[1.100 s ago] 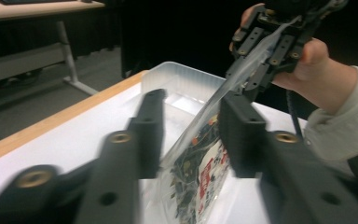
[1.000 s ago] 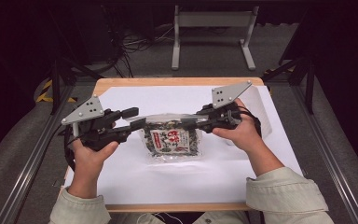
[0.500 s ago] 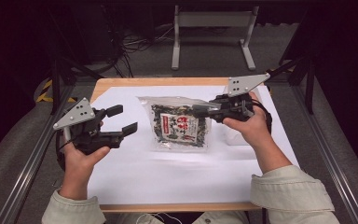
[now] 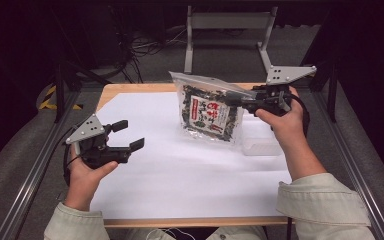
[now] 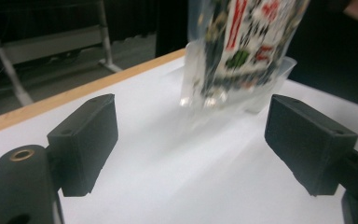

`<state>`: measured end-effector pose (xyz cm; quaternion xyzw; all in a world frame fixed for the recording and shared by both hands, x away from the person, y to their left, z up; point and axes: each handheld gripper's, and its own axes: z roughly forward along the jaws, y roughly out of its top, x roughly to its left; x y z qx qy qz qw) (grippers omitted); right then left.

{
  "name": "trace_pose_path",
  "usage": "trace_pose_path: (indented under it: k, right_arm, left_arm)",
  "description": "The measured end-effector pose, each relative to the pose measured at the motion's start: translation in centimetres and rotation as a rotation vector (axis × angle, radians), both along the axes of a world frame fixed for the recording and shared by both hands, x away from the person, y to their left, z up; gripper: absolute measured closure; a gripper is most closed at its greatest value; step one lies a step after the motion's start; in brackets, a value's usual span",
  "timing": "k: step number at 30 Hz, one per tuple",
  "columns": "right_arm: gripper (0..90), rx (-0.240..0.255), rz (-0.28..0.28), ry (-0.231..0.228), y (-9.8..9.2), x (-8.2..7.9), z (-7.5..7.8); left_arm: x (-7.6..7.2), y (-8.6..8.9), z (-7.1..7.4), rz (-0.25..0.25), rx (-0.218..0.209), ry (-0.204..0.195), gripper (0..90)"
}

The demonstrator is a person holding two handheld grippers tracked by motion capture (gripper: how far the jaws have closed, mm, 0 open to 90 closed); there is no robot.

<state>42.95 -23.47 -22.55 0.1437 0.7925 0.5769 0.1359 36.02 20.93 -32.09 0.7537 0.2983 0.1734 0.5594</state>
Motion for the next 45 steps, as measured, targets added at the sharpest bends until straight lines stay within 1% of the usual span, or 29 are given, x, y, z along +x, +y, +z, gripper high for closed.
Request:
trace_pose_path:
  k: [1,5,6,8,10,11,13,14,16,17,18,20,22,23,25,26,27,28,30,32,33,36,37,39,40,41,42,45]
  right_arm:
    - [77.8,0.0,0.0,0.0,0.0,0.0,0.0]
    - [77.8,-0.001,-0.054,-0.017,-1.0,0.3,0.4]
    - [77.8,-0.003,-0.064,-0.02,-1.3,0.4,0.5]
    - [77.8,-0.001,-0.089,-0.024,-1.9,0.6,0.7]
    - [77.8,0.001,-0.115,-0.03,-2.7,0.9,0.9]
    - [77.8,0.001,-0.115,-0.03,-2.7,0.9,0.9]
    - [77.8,0.005,-0.135,-0.027,-3.2,1.0,1.0]
    - [77.8,0.003,-0.15,-0.03,-3.6,1.3,1.1]
    - [77.8,0.002,-0.16,-0.033,-3.8,1.4,1.2]
    - [77.8,0.001,-0.173,-0.035,-4.2,1.6,1.4]
    - [77.8,0.001,-0.183,-0.034,-4.4,1.7,1.4]
    - [77.8,0.001,-0.192,-0.035,-4.6,1.8,1.5]
    - [77.8,0.0,-0.208,-0.038,-5.1,2.1,1.5]
    - [77.8,0.0,-0.217,-0.036,-5.3,2.2,1.5]
    - [77.8,0.002,-0.233,-0.042,-5.9,2.5,1.4]
    - [77.7,0.0,-0.242,-0.047,-6.2,2.6,1.4]
    - [77.7,-0.008,-0.258,-0.053,-6.6,2.8,1.5]
    - [77.7,-0.008,-0.258,-0.053,-6.6,2.8,1.5]
    - [77.8,-0.011,-0.278,-0.057,-7.2,3.1,1.7]
    - [77.8,-0.013,-0.284,-0.058,-7.4,3.2,1.7]
    - [77.8,-0.015,-0.297,-0.062,-7.9,3.2,1.8]
    - [77.7,-0.014,-0.311,-0.067,-8.3,3.2,1.9]
    - [77.7,-0.013,-0.317,-0.071,-8.5,3.2,1.9]
    - [77.7,-0.012,-0.327,-0.073,-8.9,3.2,1.9]
    - [77.7,-0.013,-0.334,-0.075,-9.0,3.2,2.0]
    - [77.8,-0.02,-0.346,-0.081,-9.3,3.2,2.0]
    - [77.8,-0.02,-0.346,-0.081,-9.3,3.2,2.0]
    - [77.7,-0.028,-0.37,-0.088,-9.9,3.2,2.1]
  left_arm:
    - [0.0,0.0,0.0,0.0,0.0,0.0,18.2]
    - [0.8,0.2,-1.5,0.021,0.012,0.001,18.2]
    - [1.1,0.2,-1.9,0.02,0.025,0.011,18.8]
    - [1.4,0.2,-2.6,0.023,0.033,0.004,20.1]
    - [1.9,0.2,-3.5,0.027,0.045,-0.013,20.7]
    - [1.9,0.2,-3.5,0.027,0.045,-0.013,20.6]
    - [2.2,0.3,-4.1,0.031,0.036,-0.016,20.2]
    - [2.3,0.3,-4.2,0.036,0.034,-0.013,18.3]
    - [2.5,0.5,-4.6,0.042,0.023,0.002,17.7]
    - [2.7,0.6,-4.9,0.041,0.005,0.018,15.9]
    - [2.8,0.6,-5.1,0.042,0.0,0.024,15.3]
    - [2.9,0.7,-5.3,0.04,0.005,0.022,13.8]
    - [3.0,0.8,-5.7,0.041,-0.006,0.02,13.1]
    - [3.1,0.8,-5.8,0.04,-0.001,0.021,12.5]
    - [3.0,0.7,-6.1,0.051,0.019,-0.009,10.4]
    - [3.0,0.6,-6.3,0.056,0.025,-0.006,8.9]
    - [3.1,0.6,-6.4,0.051,0.018,0.026,9.2]
    - [3.1,0.6,-6.4,0.051,0.018,0.026,9.1]
    - [3.2,0.6,-6.7,0.042,0.012,0.048,8.7]
    - [3.3,0.6,-6.8,0.041,0.014,0.053,8.3]
    - [3.3,0.6,-7.0,0.04,0.016,0.062,8.3]
    - [3.4,0.6,-7.2,0.042,0.024,0.065,8.7]
    - [3.4,0.6,-7.4,0.042,0.028,0.074,9.1]
    - [3.4,0.7,-7.4,0.043,0.042,0.074,9.2]
    - [3.4,0.7,-7.5,0.042,0.042,0.078,9.2]
    - [3.4,0.7,-7.5,0.042,0.042,0.074,9.3]
    - [3.4,0.7,-7.5,0.042,0.04,0.071,9.3]
    - [3.4,0.7,-7.5,0.042,0.042,0.071,9.4]
